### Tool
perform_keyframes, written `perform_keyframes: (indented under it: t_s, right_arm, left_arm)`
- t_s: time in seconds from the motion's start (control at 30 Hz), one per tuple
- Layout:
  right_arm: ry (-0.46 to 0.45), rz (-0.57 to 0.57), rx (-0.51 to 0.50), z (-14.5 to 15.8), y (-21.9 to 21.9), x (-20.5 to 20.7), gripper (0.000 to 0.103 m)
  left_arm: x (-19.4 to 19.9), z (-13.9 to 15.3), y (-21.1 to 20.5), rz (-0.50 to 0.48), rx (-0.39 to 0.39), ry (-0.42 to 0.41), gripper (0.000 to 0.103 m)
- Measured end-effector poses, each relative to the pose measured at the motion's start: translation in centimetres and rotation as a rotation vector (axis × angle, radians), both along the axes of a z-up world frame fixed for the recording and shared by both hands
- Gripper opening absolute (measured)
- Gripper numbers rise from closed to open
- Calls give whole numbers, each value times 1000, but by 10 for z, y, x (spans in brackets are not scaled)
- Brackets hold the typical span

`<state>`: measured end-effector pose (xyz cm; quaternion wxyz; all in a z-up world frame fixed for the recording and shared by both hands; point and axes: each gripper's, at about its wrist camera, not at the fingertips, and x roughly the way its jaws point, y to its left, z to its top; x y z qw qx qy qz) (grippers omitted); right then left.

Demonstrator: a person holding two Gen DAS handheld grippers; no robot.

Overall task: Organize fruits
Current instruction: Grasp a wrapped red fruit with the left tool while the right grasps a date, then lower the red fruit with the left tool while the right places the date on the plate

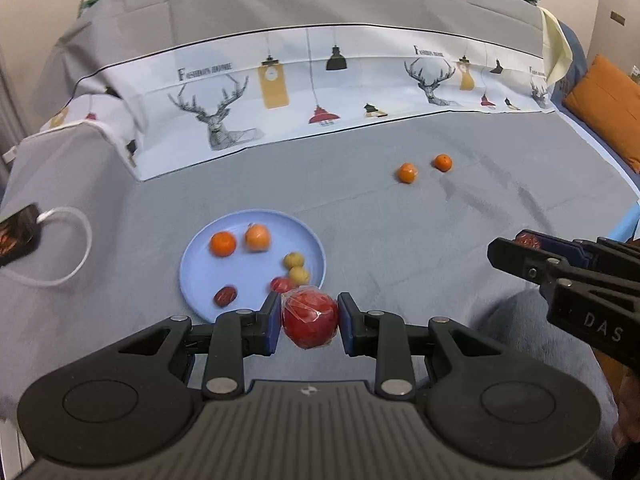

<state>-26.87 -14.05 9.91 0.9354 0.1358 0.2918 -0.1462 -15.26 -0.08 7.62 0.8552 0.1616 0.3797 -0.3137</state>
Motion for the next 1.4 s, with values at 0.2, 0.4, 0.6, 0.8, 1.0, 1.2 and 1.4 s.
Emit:
perform_keyframes:
  t_s: [0.2,0.4,0.6,0.8,1.0,1.2,1.4]
  right_arm:
    - [-3,54,-21,5,24,-3,33]
    - [-23,96,-50,14,41,-5,33]
    - [-22,104,-59,16,49,-5,33]
    - [-11,122,-62,14,56,0,33]
    - [10,149,-75,9,64,13,33]
    - [50,162,-79,2,65,25,33]
    - [68,180,-69,-5,64,41,33]
  left_arm:
    - [-9,13,27,49,-30,-29,33]
    - [-12,21,46,91,-56,-37,33]
    - [-18,24,56,106,-69,-59,33]
    - [-17,24,63,105,-87,-36,33]
    - [0,22,74,149,-96,-35,33]
    - [24,18,88,233,-119,-7,33]
    - [49,17,94,287,-100,-10,33]
